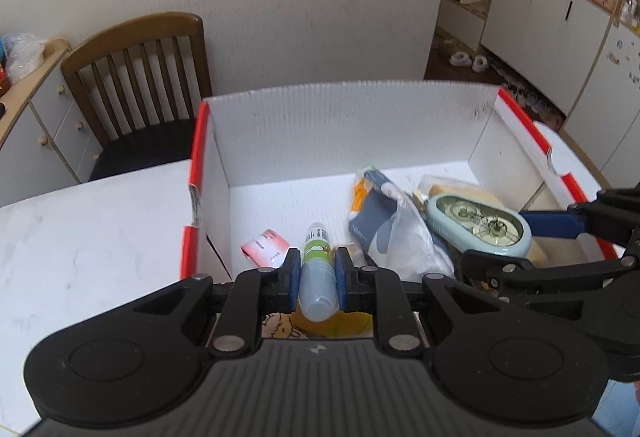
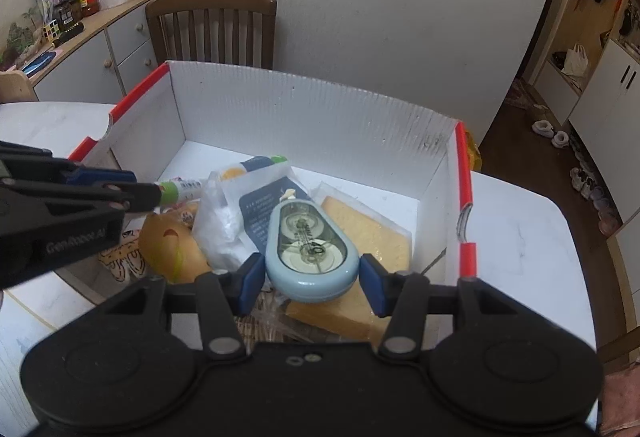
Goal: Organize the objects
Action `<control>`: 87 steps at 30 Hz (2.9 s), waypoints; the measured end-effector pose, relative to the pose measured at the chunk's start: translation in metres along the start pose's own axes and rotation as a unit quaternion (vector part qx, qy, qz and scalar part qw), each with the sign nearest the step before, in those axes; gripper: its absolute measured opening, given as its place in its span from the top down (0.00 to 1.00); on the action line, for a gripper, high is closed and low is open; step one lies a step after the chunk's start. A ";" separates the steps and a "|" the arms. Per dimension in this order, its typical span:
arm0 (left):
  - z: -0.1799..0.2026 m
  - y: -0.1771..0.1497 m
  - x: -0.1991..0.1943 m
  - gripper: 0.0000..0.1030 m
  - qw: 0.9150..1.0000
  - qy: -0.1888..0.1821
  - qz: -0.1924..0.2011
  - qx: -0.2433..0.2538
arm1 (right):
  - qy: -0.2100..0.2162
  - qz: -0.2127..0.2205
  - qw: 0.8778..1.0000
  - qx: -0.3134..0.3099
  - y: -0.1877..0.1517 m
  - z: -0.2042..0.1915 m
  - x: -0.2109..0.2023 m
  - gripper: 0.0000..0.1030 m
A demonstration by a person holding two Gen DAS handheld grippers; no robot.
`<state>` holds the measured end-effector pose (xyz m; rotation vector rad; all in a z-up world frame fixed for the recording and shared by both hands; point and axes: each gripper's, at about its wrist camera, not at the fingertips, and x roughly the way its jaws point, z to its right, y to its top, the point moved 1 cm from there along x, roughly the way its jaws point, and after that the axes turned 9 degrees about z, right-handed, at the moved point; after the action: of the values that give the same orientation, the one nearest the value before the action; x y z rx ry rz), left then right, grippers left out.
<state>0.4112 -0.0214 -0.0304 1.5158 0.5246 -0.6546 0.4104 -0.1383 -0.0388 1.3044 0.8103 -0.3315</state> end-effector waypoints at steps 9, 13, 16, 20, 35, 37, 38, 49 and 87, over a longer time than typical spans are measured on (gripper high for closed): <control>0.001 0.000 0.012 0.84 0.999 -0.008 -0.040 0.005 | 0.016 -0.013 1.000 -0.008 0.001 -0.001 -0.005 0.44; 0.002 0.000 0.010 0.84 0.999 -0.008 -0.045 0.002 | 0.026 -0.003 1.000 -0.004 0.002 0.000 -0.013 0.37; 0.000 -0.001 0.007 0.82 0.999 -0.012 -0.048 -0.003 | 0.030 0.001 1.000 -0.002 0.002 0.000 -0.019 0.34; -0.001 -0.002 0.000 0.75 0.999 -0.013 -0.043 -0.009 | 0.035 0.011 0.999 0.008 0.001 0.003 -0.028 0.32; -0.012 -0.009 -0.075 0.70 0.998 -0.043 0.019 -0.041 | 0.049 0.058 0.996 0.048 -0.008 0.016 -0.086 0.24; -0.011 -0.010 -0.087 0.70 0.998 -0.046 0.029 -0.040 | 0.050 0.063 0.995 0.052 -0.010 0.016 -0.095 0.23; -0.011 -0.011 -0.093 0.70 0.997 -0.049 0.035 -0.039 | 0.050 0.065 0.995 0.053 -0.011 0.016 -0.099 0.23; -0.004 -0.026 -0.151 0.36 0.995 -0.052 0.088 -0.022 | 0.064 0.100 0.991 0.062 -0.024 0.012 -0.144 0.18; 0.030 -0.089 -0.218 0.03 0.993 -0.026 0.119 0.002 | 0.061 0.168 0.981 0.077 -0.085 0.013 -0.217 0.00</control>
<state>0.1894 -0.0326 0.0531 1.5324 0.2960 -0.5084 0.2109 -0.2201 0.0510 1.5910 0.6600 -0.0442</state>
